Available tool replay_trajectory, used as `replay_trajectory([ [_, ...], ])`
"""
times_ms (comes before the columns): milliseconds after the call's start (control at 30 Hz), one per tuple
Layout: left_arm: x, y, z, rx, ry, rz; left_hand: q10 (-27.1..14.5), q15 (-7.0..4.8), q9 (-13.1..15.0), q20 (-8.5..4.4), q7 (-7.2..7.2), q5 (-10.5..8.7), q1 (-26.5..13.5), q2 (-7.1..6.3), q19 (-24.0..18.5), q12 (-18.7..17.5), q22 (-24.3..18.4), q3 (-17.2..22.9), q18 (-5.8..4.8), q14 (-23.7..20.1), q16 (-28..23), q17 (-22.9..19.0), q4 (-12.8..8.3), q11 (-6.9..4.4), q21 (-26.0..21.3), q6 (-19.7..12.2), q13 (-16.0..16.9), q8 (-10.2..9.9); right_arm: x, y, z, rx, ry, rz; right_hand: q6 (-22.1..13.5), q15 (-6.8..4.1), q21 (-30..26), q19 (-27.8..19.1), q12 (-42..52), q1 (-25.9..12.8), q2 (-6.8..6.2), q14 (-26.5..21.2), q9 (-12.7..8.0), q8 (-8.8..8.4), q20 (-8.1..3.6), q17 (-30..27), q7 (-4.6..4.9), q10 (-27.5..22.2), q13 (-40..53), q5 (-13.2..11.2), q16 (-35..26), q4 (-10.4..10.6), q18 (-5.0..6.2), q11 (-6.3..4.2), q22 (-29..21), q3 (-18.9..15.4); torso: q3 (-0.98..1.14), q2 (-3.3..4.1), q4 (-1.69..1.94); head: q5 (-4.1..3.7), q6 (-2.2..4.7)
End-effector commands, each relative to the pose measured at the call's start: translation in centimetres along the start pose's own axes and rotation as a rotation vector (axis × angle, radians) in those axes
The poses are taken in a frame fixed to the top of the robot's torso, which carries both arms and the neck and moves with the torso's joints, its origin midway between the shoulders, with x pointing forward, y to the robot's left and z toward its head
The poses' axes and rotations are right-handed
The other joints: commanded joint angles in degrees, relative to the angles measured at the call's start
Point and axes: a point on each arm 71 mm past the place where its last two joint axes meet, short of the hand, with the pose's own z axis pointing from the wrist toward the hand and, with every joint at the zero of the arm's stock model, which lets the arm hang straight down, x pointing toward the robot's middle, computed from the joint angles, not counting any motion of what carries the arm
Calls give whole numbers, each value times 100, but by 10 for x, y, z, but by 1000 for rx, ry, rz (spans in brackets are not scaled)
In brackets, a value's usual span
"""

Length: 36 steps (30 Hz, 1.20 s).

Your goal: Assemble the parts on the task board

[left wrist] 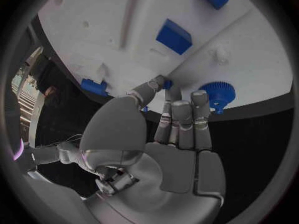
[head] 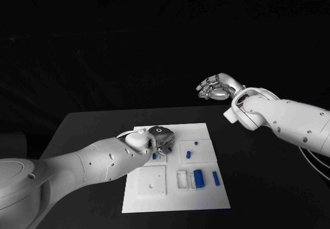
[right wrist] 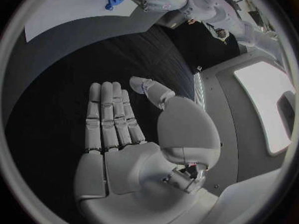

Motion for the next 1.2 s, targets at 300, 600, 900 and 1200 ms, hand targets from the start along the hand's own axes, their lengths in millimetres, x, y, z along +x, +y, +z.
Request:
replay_trajectory([
  [300, 32, 0, -4, -26, 240, 60, -34, 73, -195, -280, 90, 13, -99, 89, -74, 8, 80, 228, -46, -68, -9, 15, 243, 90, -3, -282, -115, -276, 2, 2, 0, -9, 10, 8, -2, 44, -34, 40, -31, -85, 1, 10, -10, 29, 9, -12, 23, 46, -11, 61, 37, 7, 0, 0, 18, -49, -2, 1, 4, -2, -6],
  [600, 34, -2, -4, -17, 274, 66, -47, 91, -262, -248, 106, 500, -47, 90, -83, 46, 86, 361, -22, -75, 4, 20, 208, 106, 9, -279, -187, -311, 2, 2, 1, -11, 8, 9, -2, 44, -41, 42, -36, -100, -2, 9, -12, 28, 8, -15, 23, 47, -12, 74, 38, 8, 0, 0, 25, -61, 0, 1, 2, -1, -5],
  [900, 32, 0, -4, -12, 228, 67, -1, 66, -262, -251, 77, 655, -77, 244, -73, 90, 93, 403, -18, -44, 33, 28, 199, 80, 31, -160, -218, -253, 2, 2, 1, -13, 7, 9, -2, 44, -44, 44, -38, -110, -3, 8, -13, 29, 8, -17, 23, 48, -13, 77, 38, 10, 0, 1, 29, -70, 0, 1, 2, 2, -4],
  [1200, 24, 2, -5, -4, 113, 30, 138, 7, -262, -296, 19, 680, -114, 325, 3, 121, 80, 428, -1, 55, 53, 17, 157, 21, 63, -27, -280, -183, 2, 2, 0, -14, 5, 9, -1, 44, -49, 46, -41, -120, -1, 8, -13, 29, 7, -19, 23, 50, -13, 77, 40, 11, 0, 0, 33, -80, -4, 0, 3, 14, 22],
])
